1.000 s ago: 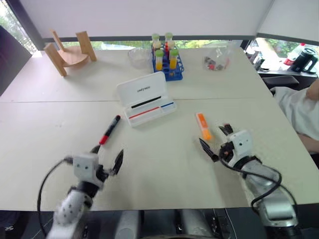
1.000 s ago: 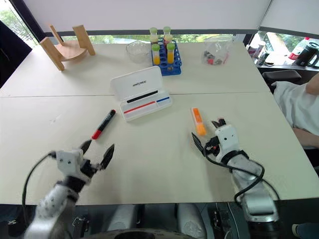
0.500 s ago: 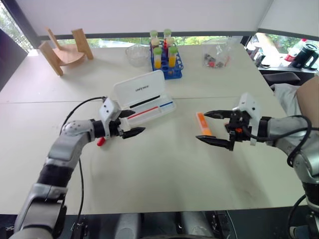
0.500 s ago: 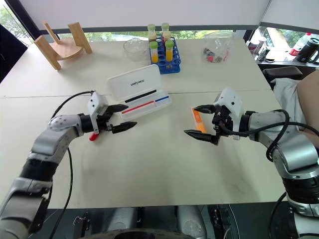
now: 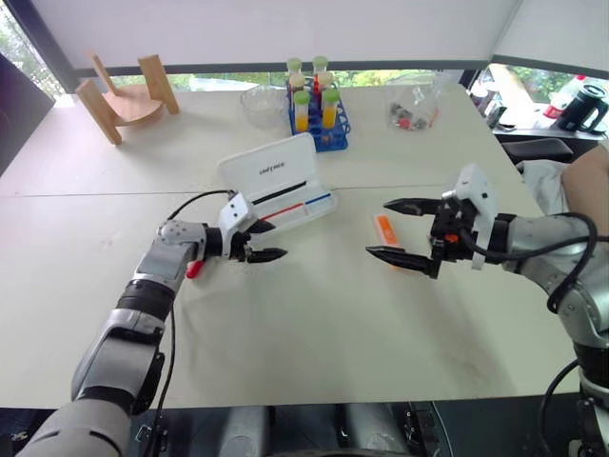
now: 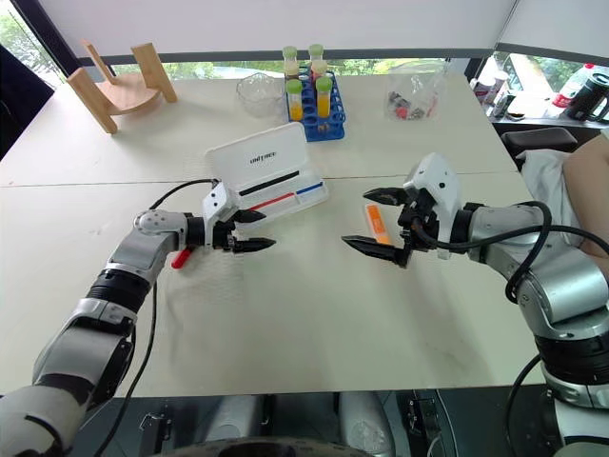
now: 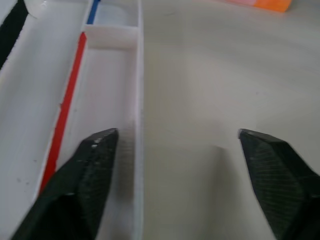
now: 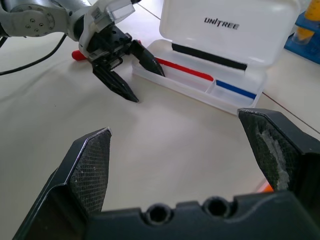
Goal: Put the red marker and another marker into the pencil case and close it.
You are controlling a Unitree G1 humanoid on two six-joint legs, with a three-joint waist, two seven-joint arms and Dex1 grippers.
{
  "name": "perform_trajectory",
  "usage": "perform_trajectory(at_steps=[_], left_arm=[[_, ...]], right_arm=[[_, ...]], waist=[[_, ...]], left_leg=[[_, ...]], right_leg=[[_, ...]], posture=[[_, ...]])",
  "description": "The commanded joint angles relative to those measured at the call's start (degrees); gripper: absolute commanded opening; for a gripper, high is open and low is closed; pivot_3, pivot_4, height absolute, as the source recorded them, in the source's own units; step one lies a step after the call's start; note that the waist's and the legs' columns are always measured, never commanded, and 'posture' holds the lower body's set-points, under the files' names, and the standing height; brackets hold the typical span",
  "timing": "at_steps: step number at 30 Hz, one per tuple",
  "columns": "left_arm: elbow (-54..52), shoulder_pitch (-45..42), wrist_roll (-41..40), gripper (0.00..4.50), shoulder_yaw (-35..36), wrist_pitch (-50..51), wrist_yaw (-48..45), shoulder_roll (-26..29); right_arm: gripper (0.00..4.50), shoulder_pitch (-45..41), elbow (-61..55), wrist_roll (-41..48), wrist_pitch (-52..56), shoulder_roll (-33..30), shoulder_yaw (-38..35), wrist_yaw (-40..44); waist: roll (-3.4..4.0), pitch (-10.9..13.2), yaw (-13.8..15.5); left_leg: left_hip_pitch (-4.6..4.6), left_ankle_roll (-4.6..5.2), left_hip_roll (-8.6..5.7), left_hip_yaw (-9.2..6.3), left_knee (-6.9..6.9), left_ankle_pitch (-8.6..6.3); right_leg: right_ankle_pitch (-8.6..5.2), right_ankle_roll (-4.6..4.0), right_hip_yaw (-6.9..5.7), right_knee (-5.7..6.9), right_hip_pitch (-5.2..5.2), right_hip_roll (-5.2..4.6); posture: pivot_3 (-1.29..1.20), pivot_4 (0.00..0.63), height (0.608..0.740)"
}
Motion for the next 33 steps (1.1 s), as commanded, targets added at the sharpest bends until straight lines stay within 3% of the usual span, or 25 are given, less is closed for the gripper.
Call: perform_trajectory(at_steps=[1, 4, 5, 13, 27, 30, 33], left_arm=[[0.7, 0.0, 1.0, 1.66, 0.1, -0.6, -1.2, -0.4], [0.0, 0.4, 1.1, 0.22, 0.3, -0.9, -2.8, -0.2], [-0.7, 0.7, 1.2, 0.11, 0.1, -1.2, -3.9, 0.2], [-12.2, 6.5, 0.6, 0.11, -2.8, -2.7, -16.5, 5.7], [-14.8, 9.1, 1.9, 0.11, -1.9, -4.2, -15.6, 6.5], [-17.8, 9.8, 0.0, 0.93, -0.3, -1.4, -14.8, 7.0], [-22.7, 11.1, -2.4, 2.42, 1.3, 1.7, -14.1, 7.7]], right_arm=[[4.5, -1.8, -1.7, 0.8, -0.4, 0.3, -1.5, -0.6], [4.5, -2.5, -1.3, 0.8, -0.4, 0.2, -1.3, -0.5], [4.5, -2.7, -1.1, 0.8, -0.4, 0.1, -1.3, -0.4], [4.5, -4.6, 0.6, 0.6, -0.6, 0.0, -0.5, 0.6], [4.5, -5.2, 1.6, -0.3, -1.6, 0.2, 0.2, 1.8], [4.5, -5.3, 1.4, -0.3, -1.5, 0.3, 0.4, 1.8], [4.5, -5.3, 1.1, 0.0, -1.3, 0.3, 0.4, 2.0]], waist=[[0.0, 0.0, 0.0], [0.0, 0.0, 0.1], [0.0, 0.0, 0.1], [0.02, 0.0, 0.1], [0.02, 0.0, 0.1], [0.02, 0.0, 0.1], [0.01, 0.0, 0.1]], left_leg=[[0.0, 0.0, 0.0, -0.01, -0.01, 0.0], [0.0, 0.0, 0.0, -0.02, -0.01, 0.0], [0.0, 0.0, 0.0, -0.02, 0.0, 0.0], [0.01, 0.0, 0.0, -0.01, 0.0, 0.0], [0.01, 0.0, 0.0, -0.01, 0.04, 0.0], [0.01, 0.0, 0.0, -0.01, 0.05, 0.0], [0.0, 0.0, 0.0, -0.02, 0.06, 0.0]], right_leg=[[0.0, 0.0, 0.0, 0.01, 0.0, 0.0], [0.0, 0.0, 0.0, 0.03, -0.01, 0.0], [0.0, 0.0, 0.0, 0.03, 0.0, 0.0], [0.0, 0.0, 0.0, 0.05, -0.02, -0.01], [0.0, 0.0, 0.0, 0.09, 0.0, -0.01], [0.0, 0.0, 0.0, 0.11, 0.0, -0.02], [0.0, 0.0, 0.01, 0.16, -0.04, -0.01]], posture=[[0.0, 0.15, 0.74], [0.0, 0.15, 0.74], [0.0, 0.15, 0.74], [0.0, 0.15, 0.74], [0.0, 0.15, 0.74], [0.0, 0.15, 0.74], [0.0, 0.15, 0.74]])
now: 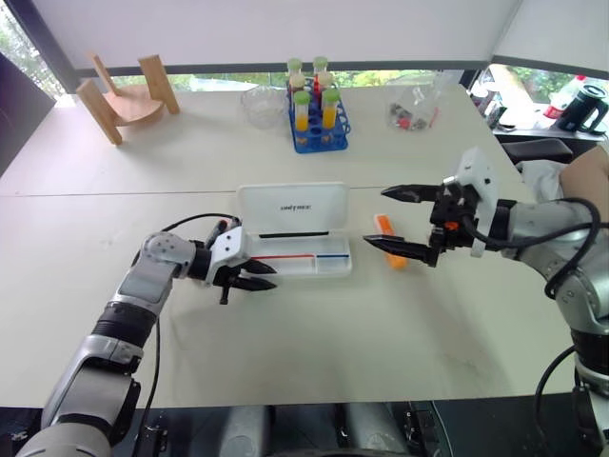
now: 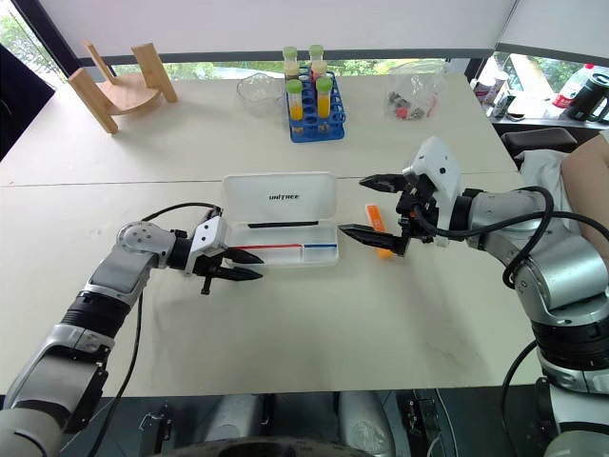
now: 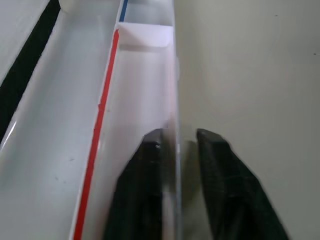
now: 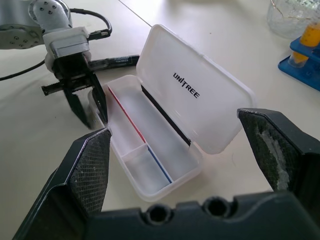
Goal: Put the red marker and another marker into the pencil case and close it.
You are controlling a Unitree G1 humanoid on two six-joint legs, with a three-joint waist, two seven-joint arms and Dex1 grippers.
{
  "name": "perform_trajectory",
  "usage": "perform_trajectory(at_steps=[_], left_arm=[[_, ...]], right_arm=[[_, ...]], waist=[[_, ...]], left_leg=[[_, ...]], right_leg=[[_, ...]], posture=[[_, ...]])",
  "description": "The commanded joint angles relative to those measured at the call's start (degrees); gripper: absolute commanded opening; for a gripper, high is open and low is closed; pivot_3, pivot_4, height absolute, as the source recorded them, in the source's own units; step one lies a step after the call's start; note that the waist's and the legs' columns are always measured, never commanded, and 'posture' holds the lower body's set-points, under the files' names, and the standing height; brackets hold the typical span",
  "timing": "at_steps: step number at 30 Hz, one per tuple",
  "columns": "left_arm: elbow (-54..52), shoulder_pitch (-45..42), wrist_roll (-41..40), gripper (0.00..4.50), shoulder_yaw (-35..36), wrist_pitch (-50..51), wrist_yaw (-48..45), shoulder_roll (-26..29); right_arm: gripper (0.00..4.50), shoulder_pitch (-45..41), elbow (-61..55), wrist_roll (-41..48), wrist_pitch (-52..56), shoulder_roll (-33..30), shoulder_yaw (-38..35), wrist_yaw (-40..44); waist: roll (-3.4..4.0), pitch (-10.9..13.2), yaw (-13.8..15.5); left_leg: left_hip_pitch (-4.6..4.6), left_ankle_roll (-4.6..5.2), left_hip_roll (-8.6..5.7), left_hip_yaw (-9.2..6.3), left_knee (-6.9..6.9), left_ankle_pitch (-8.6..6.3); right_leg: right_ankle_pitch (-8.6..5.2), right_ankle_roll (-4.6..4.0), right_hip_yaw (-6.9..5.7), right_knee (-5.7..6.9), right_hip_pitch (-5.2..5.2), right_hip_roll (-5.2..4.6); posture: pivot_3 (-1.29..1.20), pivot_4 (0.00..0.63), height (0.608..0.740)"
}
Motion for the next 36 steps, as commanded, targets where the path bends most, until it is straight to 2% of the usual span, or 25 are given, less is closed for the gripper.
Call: perform_trajectory(at_steps=[1, 2, 3, 4, 8, 12, 16, 19, 26, 28, 30, 35, 36], left_arm=[[-11.0, 2.2, -4.7, 2.84, 4.9, 4.6, 1.5, 2.9], [-15.5, 3.5, -6.3, 3.26, 6.4, 6.4, 2.2, 4.1], [-22.0, 5.1, -9.6, 3.9, 10.4, 10.4, 4.1, 6.1], [-27.0, 6.5, -12.2, 4.29, 13.9, 13.9, 6.2, 7.8], [-36.8, 11.2, -18.0, 4.29, 24.5, 25.4, 16.2, 11.0], [-39.4, 16.5, -15.3, 4.29, 32.1, 31.7, 32.9, 7.5], [-42.0, 23.2, -13.0, 4.29, 31.2, 35.8, 43.2, 2.2], [-40.2, 25.9, -10.7, 4.29, 28.4, 35.2, 47.0, -0.8], [-27.4, 23.1, -6.9, 4.29, 24.4, 29.3, 49.8, -3.3], [-23.2, 21.4, -6.9, 3.76, 23.9, 27.6, 49.3, -3.8], [-20.3, 20.3, -6.6, 2.99, 23.6, 26.2, 48.1, -3.4], [-17.3, 19.0, -7.6, 0.42, 24.2, 24.3, 44.7, -1.2], [-17.6, 18.9, -8.0, 0.37, 24.5, 24.2, 43.6, -0.3]], right_arm=[[4.5, -1.1, -1.1, 0.2, -0.5, -0.1, -0.3, 0.3], [4.5, -1.0, -1.1, 0.2, -0.6, -0.2, -0.2, 0.5], [4.5, -1.3, -0.9, 0.2, -0.5, -0.1, 0.1, 0.7], [4.5, -1.5, -0.7, 0.2, -0.6, 0.1, 0.4, 0.8], [4.5, -2.1, 0.3, -0.1, -1.1, 0.5, 1.1, 1.4], [4.5, -3.0, 1.6, -0.6, -2.2, 1.1, 2.0, 2.2], [4.5, -4.0, 2.1, -0.6, -2.0, 1.1, 2.4, 3.0], [4.5, -3.3, 0.5, 1.8, -0.5, -1.2, 1.8, 6.4], [4.5, -1.2, -2.9, 5.0, 0.5, -5.3, 0.4, 11.6], [4.5, -0.9, -3.2, 5.7, 0.7, -5.9, -0.5, 11.8], [4.5, -0.7, -3.4, 6.6, 1.3, -6.2, -1.4, 11.8], [4.5, 0.0, -3.5, 6.8, 1.4, -6.6, -2.2, 11.7], [4.5, 0.1, -3.4, 6.7, 1.3, -6.6, -2.2, 11.6]], waist=[[0.0, 0.0, -0.1], [-0.03, 0.0, -0.3], [-0.03, 0.0, -0.4], [-0.04, 0.0, -0.4], [0.06, 0.1, -0.3], [0.1, 0.1, -0.2], [0.02, 0.1, 0.0], [0.03, 0.1, 0.2], [-0.01, 0.1, 0.2], [-0.01, 0.1, 0.2], [0.0, 0.1, 0.2], [0.0, 0.1, 0.2], [0.0, 0.1, 0.2]], left_leg=[[0.0, 0.0, 0.0, -0.01, 0.0, 0.0], [0.0, 0.0, 0.01, 0.0, 0.0, 0.0], [-0.03, 0.0, 0.03, 0.01, -0.01, 0.0], [-0.02, 0.0, 0.04, 0.01, -0.01, 0.0], [0.03, -0.01, 0.08, -0.02, 0.0, 0.0], [0.22, -0.01, 0.03, 0.05, 0.05, 0.0], [0.19, -0.01, 0.03, 0.02, 0.06, 0.01], [0.18, -0.02, 0.03, 0.02, 0.05, 0.01], [0.19, -0.08, 0.0, 0.01, 0.06, 0.04], [0.2, -0.08, 0.0, 0.03, 0.06, 0.04], [0.2, -0.09, 0.0, 0.02, 0.05, 0.05], [0.2, -0.09, -0.01, 0.03, 0.05, 0.05], [0.2, -0.09, -0.01, 0.03, 0.05, 0.05]], right_leg=[[0.0, 0.0, 0.0, 0.01, 0.0, 0.0], [0.0, 0.0, 0.02, 0.04, -0.03, 0.0], [0.0, -0.01, 0.05, 0.07, -0.09, 0.01], [-0.01, -0.01, 0.07, 0.1, -0.1, 0.02], [-0.02, -0.03, 0.09, 0.25, -0.14, 0.02], [-0.03, 0.0, 0.11, 0.26, 0.07, -0.03], [-0.03, 0.0, 0.09, 0.27, 0.06, -0.02], [-0.03, 0.0, 0.09, 0.25, 0.04, -0.03], [-0.02, -0.01, 0.05, 0.26, 0.06, -0.04], [-0.02, -0.01, 0.06, 0.27, 0.06, -0.04], [-0.02, -0.01, 0.05, 0.27, 0.07, -0.04], [-0.02, -0.01, 0.05, 0.26, 0.07, -0.06], [-0.02, -0.01, 0.05, 0.26, 0.07, -0.06]], posture=[[0.0, 0.15, 0.74], [0.0, 0.15, 0.74], [0.0, 0.15, 0.74], [0.0, 0.15, 0.74], [0.0, 0.15, 0.74], [0.0, 0.15, 0.74], [0.0, 0.15, 0.74], [0.0, 0.15, 0.74], [0.0, 0.15, 0.74], [0.0, 0.15, 0.74], [0.0, 0.15, 0.74], [0.0, 0.15, 0.74], [0.0, 0.15, 0.74]])
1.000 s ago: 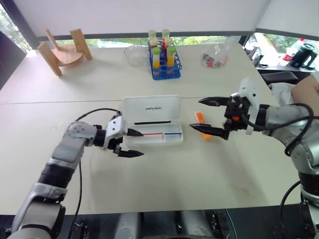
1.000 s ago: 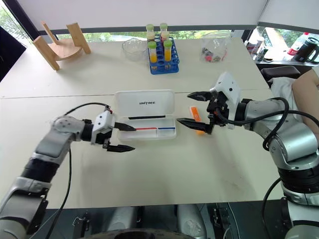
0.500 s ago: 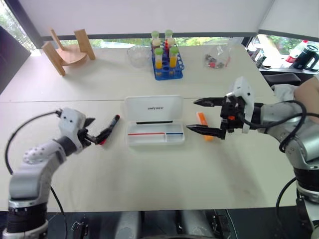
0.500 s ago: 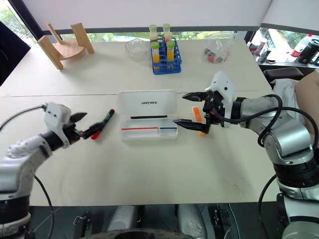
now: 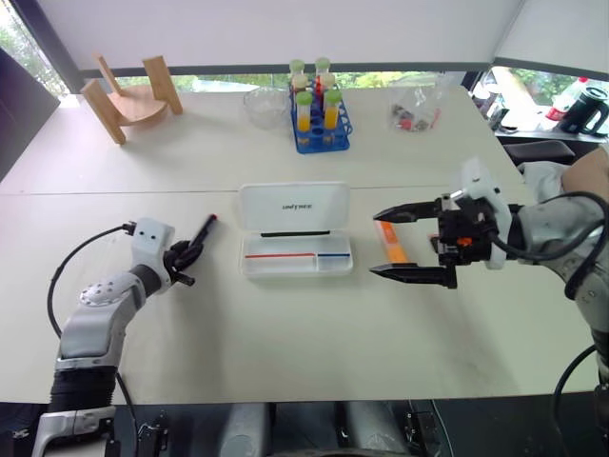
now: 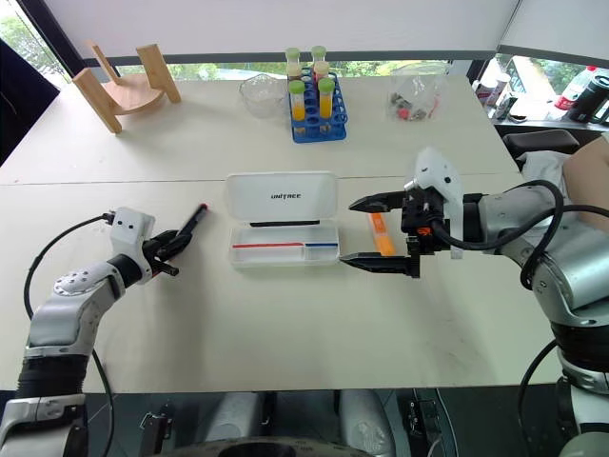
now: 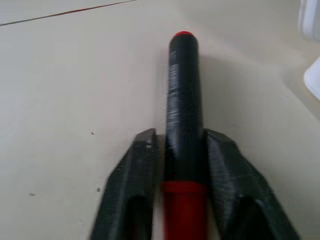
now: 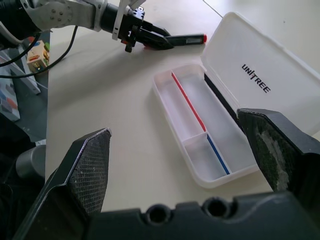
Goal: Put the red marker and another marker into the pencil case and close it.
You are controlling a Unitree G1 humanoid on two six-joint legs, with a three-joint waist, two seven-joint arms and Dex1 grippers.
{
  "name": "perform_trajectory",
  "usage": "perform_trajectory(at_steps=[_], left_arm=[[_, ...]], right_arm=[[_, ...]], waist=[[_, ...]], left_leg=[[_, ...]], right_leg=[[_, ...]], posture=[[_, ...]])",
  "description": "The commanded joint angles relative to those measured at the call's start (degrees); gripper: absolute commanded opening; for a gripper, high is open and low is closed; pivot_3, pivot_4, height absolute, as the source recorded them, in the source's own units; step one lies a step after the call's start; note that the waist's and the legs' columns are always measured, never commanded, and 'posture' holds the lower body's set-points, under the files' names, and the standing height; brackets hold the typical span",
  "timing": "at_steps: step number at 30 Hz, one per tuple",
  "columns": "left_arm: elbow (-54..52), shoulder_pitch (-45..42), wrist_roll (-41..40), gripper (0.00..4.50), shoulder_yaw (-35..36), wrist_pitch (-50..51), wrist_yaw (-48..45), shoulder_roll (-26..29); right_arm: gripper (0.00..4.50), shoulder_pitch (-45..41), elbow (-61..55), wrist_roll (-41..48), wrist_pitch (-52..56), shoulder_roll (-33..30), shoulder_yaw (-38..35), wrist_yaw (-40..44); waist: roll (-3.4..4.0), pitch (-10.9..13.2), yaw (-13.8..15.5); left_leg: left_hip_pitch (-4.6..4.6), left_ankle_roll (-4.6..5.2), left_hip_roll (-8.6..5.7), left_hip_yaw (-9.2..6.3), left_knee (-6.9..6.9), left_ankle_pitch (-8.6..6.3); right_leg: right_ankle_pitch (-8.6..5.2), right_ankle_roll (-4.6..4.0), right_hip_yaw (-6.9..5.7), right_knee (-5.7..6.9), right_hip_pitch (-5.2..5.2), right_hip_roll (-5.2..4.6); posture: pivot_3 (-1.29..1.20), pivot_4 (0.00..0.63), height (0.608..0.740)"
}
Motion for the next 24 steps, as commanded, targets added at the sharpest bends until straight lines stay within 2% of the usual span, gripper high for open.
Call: perform_trajectory(at_steps=[1, 4, 8, 11, 14, 18, 22, 24], left_arm=[[-0.4, -0.3, -2.0, 0.37, 0.9, -0.5, -4.0, 2.3], [-4.9, -0.6, -5.8, 0.37, 3.5, 0.5, -8.1, 5.4], [-12.8, -2.4, -15.8, 0.37, 8.3, 4.7, -16.6, 12.1], [-15.9, -6.5, -20.8, 0.37, 6.0, 7.0, -23.2, 15.8], [-12.9, -12.8, -14.5, 0.37, -4.3, 1.1, -28.9, 16.4], [-0.7, -23.0, -3.5, 0.37, -18.2, -9.4, -33.0, 10.1], [12.4, -29.3, 6.0, 0.37, -27.0, -20.9, -35.4, 4.5], [17.6, -31.5, 9.2, 0.37, -29.0, -25.7, -35.4, 2.4]], right_arm=[[4.5, 0.1, -1.6, 0.5, -0.6, -0.8, -1.9, -0.2], [4.5, 0.3, -0.7, -0.2, -1.3, -1.0, -1.7, -0.1], [4.5, 0.1, -0.3, -1.2, -1.9, -0.4, -1.3, -1.1], [4.5, 0.0, -1.1, -0.9, -1.6, 0.2, -1.5, -2.2], [4.5, -0.2, -1.6, -0.8, -1.5, 0.6, -1.1, -3.2], [4.5, 0.3, -2.1, -1.1, -1.8, 0.6, -1.4, -4.1], [4.5, 1.8, -3.4, -0.7, -1.1, 0.0, -2.8, -5.6], [4.5, 2.7, -4.5, -0.1, -0.5, -0.3, -3.8, -6.3]], waist=[[0.0, 0.0, -0.1], [-0.02, 0.0, -0.1], [-0.16, 0.1, -0.2], [-0.14, 0.1, 0.0], [-0.13, 0.1, 0.2], [-0.18, 0.2, 0.0], [-0.2, 0.2, -0.5], [-0.2, 0.2, -0.5]], left_leg=[[0.0, 0.0, 0.0, 0.01, 0.0, 0.0], [-0.01, 0.0, 0.01, 0.0, -0.01, 0.0], [-0.05, -0.01, 0.05, -0.01, -0.04, 0.0], [-0.05, -0.02, 0.03, 0.01, -0.05, 0.01], [-0.03, -0.05, -0.05, 0.01, -0.01, 0.03], [-0.01, -0.1, -0.08, 0.03, 0.01, 0.06], [-0.08, -0.09, -0.05, 0.04, -0.04, 0.05], [-0.13, -0.07, -0.04, 0.03, -0.09, 0.05]], right_leg=[[0.0, 0.0, 0.0, 0.0, 0.0, 0.0], [0.0, 0.0, 0.0, 0.0, -0.03, 0.01], [-0.01, -0.01, 0.0, 0.01, -0.1, 0.04], [-0.01, -0.01, 0.0, 0.0, -0.08, 0.02], [-0.01, 0.0, -0.02, -0.02, 0.03, -0.05], [0.0, 0.01, -0.01, -0.02, 0.05, 0.0], [0.0, 0.01, 0.04, -0.01, -0.11, 0.07], [-0.01, -0.01, 0.04, -0.01, -0.2, 0.1]], posture=[[0.0, 0.15, 0.74], [0.0, 0.15, 0.74], [0.0, 0.15, 0.74], [0.0, 0.15, 0.74], [0.0, 0.15, 0.74], [0.0, 0.15, 0.74], [0.0, 0.15, 0.74], [0.0, 0.15, 0.74]])
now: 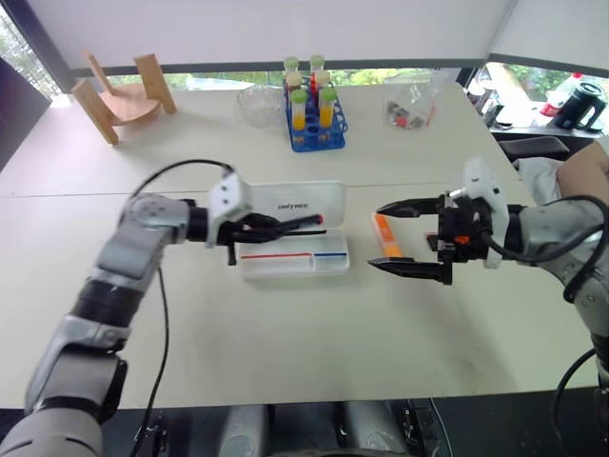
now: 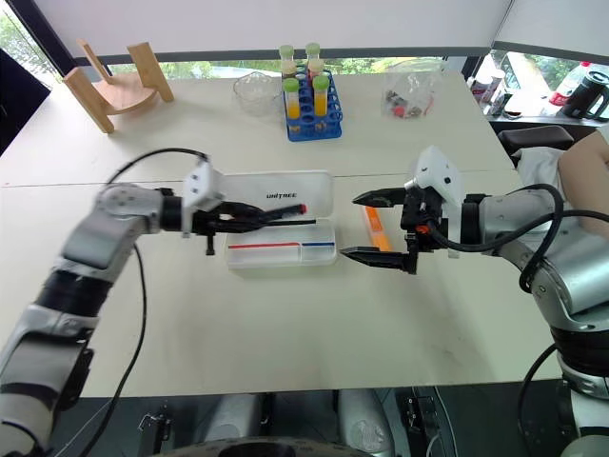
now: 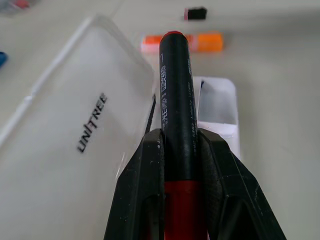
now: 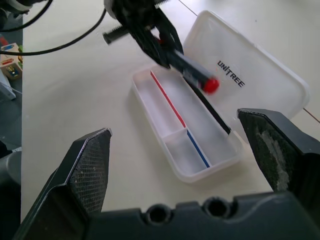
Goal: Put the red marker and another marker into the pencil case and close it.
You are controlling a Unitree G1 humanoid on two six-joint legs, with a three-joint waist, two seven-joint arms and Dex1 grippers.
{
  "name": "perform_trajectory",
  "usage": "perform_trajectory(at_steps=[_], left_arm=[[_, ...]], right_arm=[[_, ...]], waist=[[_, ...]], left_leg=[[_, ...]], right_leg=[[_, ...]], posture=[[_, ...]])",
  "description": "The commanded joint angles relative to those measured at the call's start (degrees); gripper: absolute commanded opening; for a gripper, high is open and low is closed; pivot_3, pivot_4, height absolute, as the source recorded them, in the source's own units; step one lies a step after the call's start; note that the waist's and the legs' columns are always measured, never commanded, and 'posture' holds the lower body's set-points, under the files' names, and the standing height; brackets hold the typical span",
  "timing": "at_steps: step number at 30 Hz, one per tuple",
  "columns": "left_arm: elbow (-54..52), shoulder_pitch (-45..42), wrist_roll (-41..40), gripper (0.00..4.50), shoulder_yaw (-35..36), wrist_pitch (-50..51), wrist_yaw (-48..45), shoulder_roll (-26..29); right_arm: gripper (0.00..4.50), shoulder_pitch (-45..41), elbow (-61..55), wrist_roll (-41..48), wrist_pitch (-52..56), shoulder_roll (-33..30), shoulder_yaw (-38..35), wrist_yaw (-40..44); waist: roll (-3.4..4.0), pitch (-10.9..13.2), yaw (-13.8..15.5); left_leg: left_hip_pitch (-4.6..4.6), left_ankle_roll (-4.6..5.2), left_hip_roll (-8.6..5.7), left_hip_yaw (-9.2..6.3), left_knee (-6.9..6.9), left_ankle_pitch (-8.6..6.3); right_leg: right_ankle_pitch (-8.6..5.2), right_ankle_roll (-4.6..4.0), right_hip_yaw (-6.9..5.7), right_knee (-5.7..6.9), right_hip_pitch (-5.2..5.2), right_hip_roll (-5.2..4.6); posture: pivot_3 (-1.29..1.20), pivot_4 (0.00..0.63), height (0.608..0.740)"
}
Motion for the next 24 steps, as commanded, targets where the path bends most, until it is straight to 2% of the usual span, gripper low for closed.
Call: perform_trajectory(at_steps=[1, 4, 8, 12, 15, 20, 24], left_arm=[[7.3, -3.4, 5.9, 0.37, -2.5, -9.3, -0.4, -1.7], [11.6, -5.2, 7.7, 0.37, -3.1, -12.8, -0.5, -3.5], [14.3, -6.5, 9.0, 2.27, -2.6, -14.4, -0.8, -4.5], [10.1, -5.7, 5.6, 4.33, 1.4, -10.3, -0.1, -3.8], [-3.6, -1.8, -6.0, 4.43, 9.0, 4.0, -1.9, -0.7], [-23.0, 8.7, -25.0, 4.43, 23.5, 26.0, -2.1, 10.0], [-31.9, 19.2, -32.8, 4.43, 34.9, 33.8, -0.2, 16.9]], right_arm=[[4.5, 1.0, -3.6, 1.2, 0.5, -0.8, -3.4, -1.5], [4.5, 2.2, -4.8, 1.6, 1.2, -0.7, -4.2, -2.5], [4.5, 3.2, -5.7, 1.8, 1.5, -0.6, -4.6, -3.6], [4.5, 3.2, -4.8, 1.1, 0.9, -0.1, -3.1, -4.3], [4.5, 3.3, -2.1, -4.0, 1.7, 1.1, 0.6, -9.4], [4.5, 0.1, 3.7, -9.9, 9.8, 7.4, 4.9, -21.9], [4.5, -3.3, 10.0, -15.2, 14.8, 15.2, 7.3, -31.8]], waist=[[0.01, 0.0, 0.0], [0.0, 0.0, 0.1], [0.0, 0.0, 0.3], [-0.01, 0.0, 0.2], [-0.02, 0.0, -0.2], [0.02, 0.0, -1.6], [0.06, 0.1, -1.6]], left_leg=[[-0.08, 0.0, 0.01, 0.01, 0.0, 0.0], [-0.23, 0.0, 0.01, -0.01, 0.06, 0.0], [-0.28, 0.0, -0.01, -0.01, 0.16, 0.0], [-0.29, 0.0, -0.01, -0.03, 0.16, 0.0], [-0.3, 0.0, 0.02, -0.06, 0.15, 0.0], [-0.29, -0.03, 0.08, -0.1, 0.11, 0.02], [-0.17, -0.08, 0.1, -0.16, 0.08, 0.05]], right_leg=[[0.0, 0.0, 0.01, 0.0, -0.09, 0.01], [0.0, 0.0, 0.01, 0.03, -0.19, -0.01], [0.01, 0.03, -0.01, 0.05, -0.18, -0.05], [0.02, 0.03, -0.02, 0.06, -0.17, -0.05], [0.01, 0.03, -0.03, 0.09, -0.19, -0.03], [0.0, 0.01, 0.0, 0.2, -0.28, 0.01], [0.0, 0.0, 0.08, 0.27, -0.25, -0.01]], posture=[[0.0, 0.15, 0.74], [0.0, 0.15, 0.74], [0.0, 0.15, 0.74], [0.0, 0.15, 0.74], [0.0, 0.15, 0.74], [0.0, 0.15, 0.74], [0.0, 0.15, 0.74]])
